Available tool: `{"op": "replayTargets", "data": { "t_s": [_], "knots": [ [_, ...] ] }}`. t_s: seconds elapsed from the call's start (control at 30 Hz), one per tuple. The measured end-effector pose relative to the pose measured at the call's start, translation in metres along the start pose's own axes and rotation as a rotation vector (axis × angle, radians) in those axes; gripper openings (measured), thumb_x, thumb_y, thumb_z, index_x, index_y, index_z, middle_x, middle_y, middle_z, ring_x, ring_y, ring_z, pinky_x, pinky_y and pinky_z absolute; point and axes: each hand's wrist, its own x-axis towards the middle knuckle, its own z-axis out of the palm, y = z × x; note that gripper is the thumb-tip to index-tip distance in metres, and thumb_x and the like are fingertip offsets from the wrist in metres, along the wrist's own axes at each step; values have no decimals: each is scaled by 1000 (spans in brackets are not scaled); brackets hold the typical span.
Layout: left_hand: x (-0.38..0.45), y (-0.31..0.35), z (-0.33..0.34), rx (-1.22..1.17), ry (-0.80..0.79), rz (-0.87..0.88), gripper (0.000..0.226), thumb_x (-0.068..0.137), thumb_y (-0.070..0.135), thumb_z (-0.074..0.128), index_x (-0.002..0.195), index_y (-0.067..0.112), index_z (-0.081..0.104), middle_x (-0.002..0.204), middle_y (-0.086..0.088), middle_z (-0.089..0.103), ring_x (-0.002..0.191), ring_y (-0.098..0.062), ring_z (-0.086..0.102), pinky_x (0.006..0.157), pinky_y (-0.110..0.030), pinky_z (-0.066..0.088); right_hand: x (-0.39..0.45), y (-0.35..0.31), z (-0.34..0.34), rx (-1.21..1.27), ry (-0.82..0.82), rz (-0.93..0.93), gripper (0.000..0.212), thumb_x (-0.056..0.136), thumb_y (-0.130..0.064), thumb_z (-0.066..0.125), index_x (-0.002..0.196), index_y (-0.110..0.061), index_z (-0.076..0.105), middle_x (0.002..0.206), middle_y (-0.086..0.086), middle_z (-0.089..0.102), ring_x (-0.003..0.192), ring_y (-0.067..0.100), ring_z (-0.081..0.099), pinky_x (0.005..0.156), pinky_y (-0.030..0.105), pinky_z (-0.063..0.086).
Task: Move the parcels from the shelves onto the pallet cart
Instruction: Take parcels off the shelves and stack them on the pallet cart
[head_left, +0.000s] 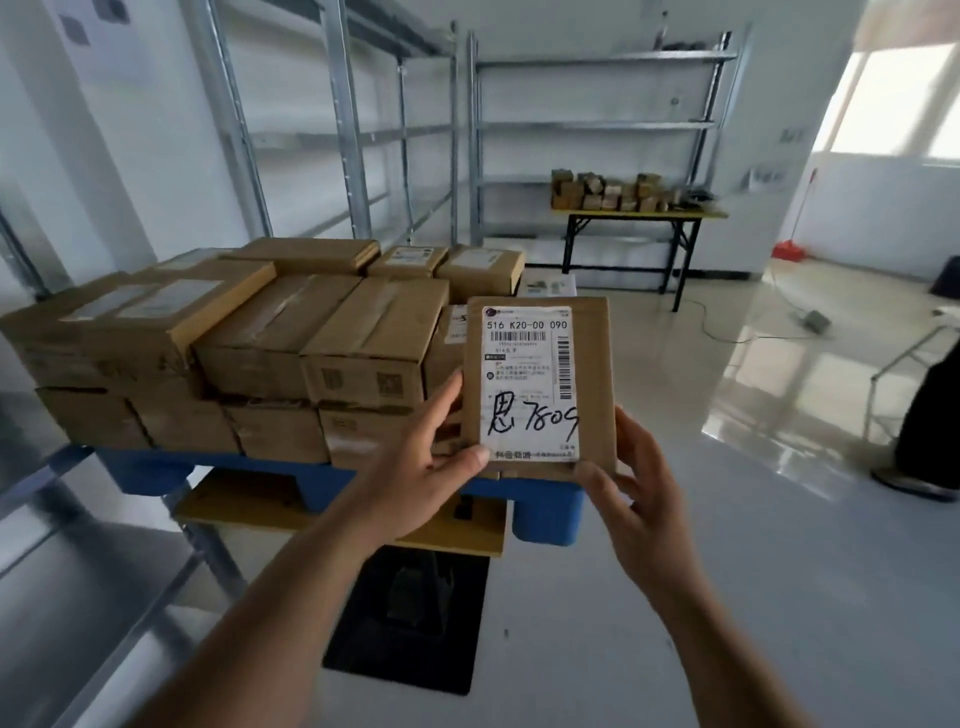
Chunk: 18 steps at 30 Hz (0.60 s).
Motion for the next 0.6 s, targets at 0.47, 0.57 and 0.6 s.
{"op": "replayTargets", "data": {
  "t_s": [0.47, 0.57, 0.6],
  "knots": [
    [163, 2, 7, 503, -107, 70, 81, 81, 72, 27, 149, 30, 9, 141, -8, 46, 110, -14, 56, 75, -18, 39, 120, 47, -47, -7, 179, 174, 36, 80, -42, 58, 116, -35, 56, 95, -14, 72, 87, 4, 68, 63, 22, 56],
    [178, -13, 6, 541, -120, 12, 72, 88, 64, 32, 148, 28, 15, 147, -8, 39, 117, -23, 54, 89, -27, 38, 130, 67, -41, -49, 162, 244, 19, 89, -39, 59, 107, -43, 55, 93, -18, 69, 83, -2, 67, 59, 19, 53],
    [181, -17, 7, 564, -117, 11, 69, 91, 60, 33, 148, 25, 19, 144, -9, 42, 119, -24, 53, 92, -28, 37, 132, 72, -38, -66, 161, 263, 14, 91, -37, 57, 103, -44, 56, 91, -19, 68, 83, -1, 67, 59, 22, 54]
  ]
}}
